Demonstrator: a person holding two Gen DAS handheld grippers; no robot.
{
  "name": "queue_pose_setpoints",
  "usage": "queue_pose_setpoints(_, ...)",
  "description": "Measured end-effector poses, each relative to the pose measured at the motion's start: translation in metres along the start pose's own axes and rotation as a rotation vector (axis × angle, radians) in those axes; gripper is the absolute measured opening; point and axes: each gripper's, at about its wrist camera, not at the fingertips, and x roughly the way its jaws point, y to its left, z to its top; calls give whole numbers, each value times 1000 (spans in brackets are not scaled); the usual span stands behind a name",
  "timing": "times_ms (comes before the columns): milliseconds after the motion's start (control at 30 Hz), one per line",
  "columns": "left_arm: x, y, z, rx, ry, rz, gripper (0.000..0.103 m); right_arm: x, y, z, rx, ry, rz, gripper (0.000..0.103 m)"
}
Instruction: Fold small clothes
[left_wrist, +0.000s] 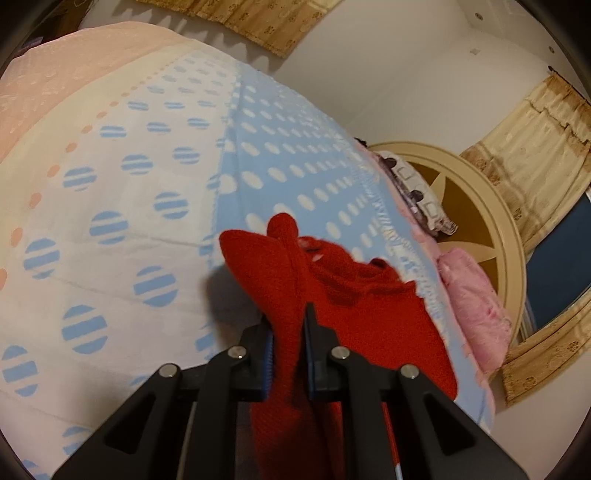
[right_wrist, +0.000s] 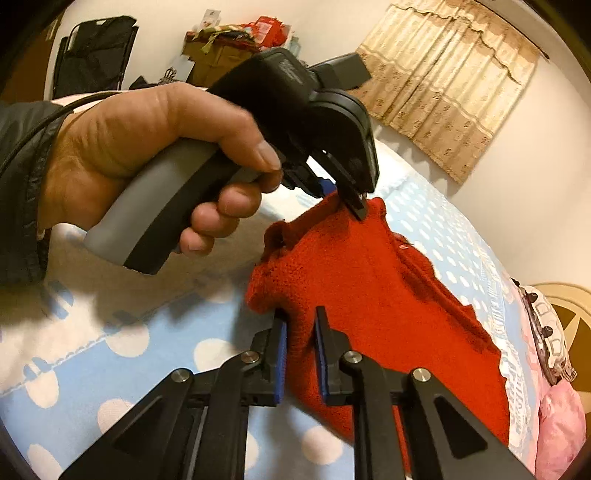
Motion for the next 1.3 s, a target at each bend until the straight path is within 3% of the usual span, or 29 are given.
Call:
queue_pose_setpoints(400,9,-35,11,9,-35,-68,13,-29,-44,-19,100,-47,-66,8)
queue_pose_setpoints(667,24,-81,17,65,-34,-90,13,-38,-78,-40,181,-56,-88,7)
queue_pose_setpoints(1300,91,-172,12,179,55,-135,13,-60,-143,-85,421,-29,-110,7)
